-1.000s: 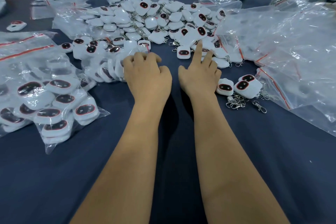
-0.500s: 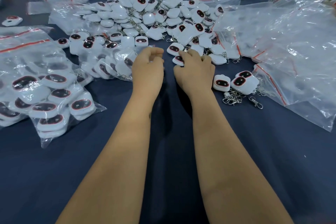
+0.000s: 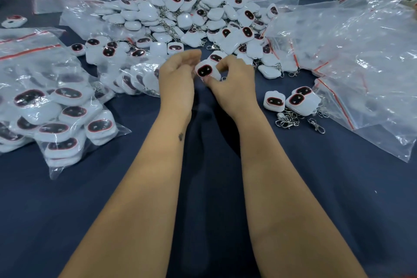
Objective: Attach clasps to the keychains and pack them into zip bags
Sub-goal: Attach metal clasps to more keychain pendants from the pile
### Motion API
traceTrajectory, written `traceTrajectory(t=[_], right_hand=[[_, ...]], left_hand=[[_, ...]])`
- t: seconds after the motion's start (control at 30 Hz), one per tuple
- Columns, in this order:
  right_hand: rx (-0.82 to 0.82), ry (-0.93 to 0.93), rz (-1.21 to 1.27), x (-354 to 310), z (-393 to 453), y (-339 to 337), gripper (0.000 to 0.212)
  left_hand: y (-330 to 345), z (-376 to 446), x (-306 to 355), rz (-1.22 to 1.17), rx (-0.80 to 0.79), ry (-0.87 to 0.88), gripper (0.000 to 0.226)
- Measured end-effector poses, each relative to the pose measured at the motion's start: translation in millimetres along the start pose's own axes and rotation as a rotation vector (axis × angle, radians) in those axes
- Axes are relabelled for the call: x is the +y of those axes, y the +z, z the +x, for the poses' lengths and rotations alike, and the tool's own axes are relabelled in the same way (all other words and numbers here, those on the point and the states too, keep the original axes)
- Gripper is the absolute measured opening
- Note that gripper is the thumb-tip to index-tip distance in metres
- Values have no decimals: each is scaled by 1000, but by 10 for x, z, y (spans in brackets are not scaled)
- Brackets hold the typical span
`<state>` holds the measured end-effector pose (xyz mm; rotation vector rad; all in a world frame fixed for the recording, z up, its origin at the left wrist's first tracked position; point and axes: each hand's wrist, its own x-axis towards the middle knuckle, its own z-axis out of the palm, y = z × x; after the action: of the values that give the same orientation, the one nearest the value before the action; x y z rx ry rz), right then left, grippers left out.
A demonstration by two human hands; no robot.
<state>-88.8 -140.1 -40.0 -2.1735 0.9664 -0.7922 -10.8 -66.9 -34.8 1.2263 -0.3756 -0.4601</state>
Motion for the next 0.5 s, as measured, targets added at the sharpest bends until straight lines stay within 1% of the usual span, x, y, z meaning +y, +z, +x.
traceTrajectory(t=[0.07, 0.1, 0.17, 0.23, 0.33, 0.43, 0.5], right_hand=[[0, 17, 272, -75, -55, 21, 25], [-13, 35, 358, -105, -69, 33, 27], [-62, 73, 491, -150, -80, 58, 21], [-134, 104, 603, -170, -76, 71, 16], [-171, 138, 642, -154, -61, 59, 26], [-171, 149, 653, -146, -66, 38, 23], [-166, 147, 653, -155, -68, 34, 26]], left_hand=[[-4, -11, 31, -124, -20, 13, 35], [-8, -12, 40, -179, -26, -2, 34], [2, -20, 56, -260, -32, -81, 30], [18, -38, 68, -247, -40, -148, 24], [14, -56, 69, -201, -99, -163, 21], [-22, -53, 78, -212, -155, -188, 23], [-35, -46, 83, -218, -172, -208, 22]])
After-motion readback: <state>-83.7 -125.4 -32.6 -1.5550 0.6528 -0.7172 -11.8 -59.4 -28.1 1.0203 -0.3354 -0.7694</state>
